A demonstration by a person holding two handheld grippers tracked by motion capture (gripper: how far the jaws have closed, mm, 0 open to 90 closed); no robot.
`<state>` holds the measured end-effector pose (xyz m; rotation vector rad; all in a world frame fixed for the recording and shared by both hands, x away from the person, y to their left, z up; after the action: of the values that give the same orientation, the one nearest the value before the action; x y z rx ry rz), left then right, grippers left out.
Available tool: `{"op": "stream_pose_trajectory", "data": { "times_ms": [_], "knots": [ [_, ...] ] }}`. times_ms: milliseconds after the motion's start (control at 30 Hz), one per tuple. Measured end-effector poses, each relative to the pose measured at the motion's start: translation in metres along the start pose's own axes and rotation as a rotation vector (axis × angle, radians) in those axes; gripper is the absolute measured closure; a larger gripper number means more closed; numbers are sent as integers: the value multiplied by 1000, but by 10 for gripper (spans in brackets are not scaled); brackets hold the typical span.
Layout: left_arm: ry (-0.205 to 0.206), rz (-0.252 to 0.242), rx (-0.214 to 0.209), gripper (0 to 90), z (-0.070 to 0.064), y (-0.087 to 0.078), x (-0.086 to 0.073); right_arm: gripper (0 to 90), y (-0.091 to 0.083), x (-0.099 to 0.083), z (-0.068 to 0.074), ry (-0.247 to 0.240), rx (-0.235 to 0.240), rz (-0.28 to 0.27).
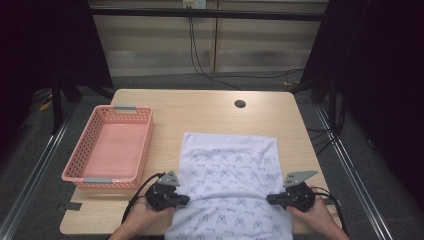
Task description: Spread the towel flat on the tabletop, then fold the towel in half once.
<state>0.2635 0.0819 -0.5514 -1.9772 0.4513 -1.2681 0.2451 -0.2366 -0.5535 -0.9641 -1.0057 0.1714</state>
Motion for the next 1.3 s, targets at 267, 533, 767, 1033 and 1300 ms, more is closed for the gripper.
{"op": "stream_pose_trajectory", "data": {
  "times_ms": [267, 533, 767, 1033, 1300],
  "knots": [
    [-1, 47, -58, 871, -35, -10, -22, 846, -10, -15, 28, -25, 63, 53],
    [-44, -44, -15, 636, -7, -8, 12, 589, -27, 13, -3, 24, -28, -103],
    [-103, -115, 44, 521, 30, -1, 46, 491, -15, 52, -73, 65, -136, -161],
    [-144, -141, 105, 503, 64, 9, 63, 469, 4, 70, -125, 122, -202, -135],
    [-177, -155, 146, 486, 87, 14, 72, 420, 25, 65, -153, 150, -254, -105]
  ]
}}
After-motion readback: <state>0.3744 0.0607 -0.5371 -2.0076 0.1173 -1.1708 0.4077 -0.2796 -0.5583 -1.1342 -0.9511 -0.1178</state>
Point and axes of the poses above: each handheld gripper's, and its own axes: y roughly forward along the jaws, x roughly out of its top, z roughly to its left, the point moved 8 cm from there along y, roughly forward along the jaws
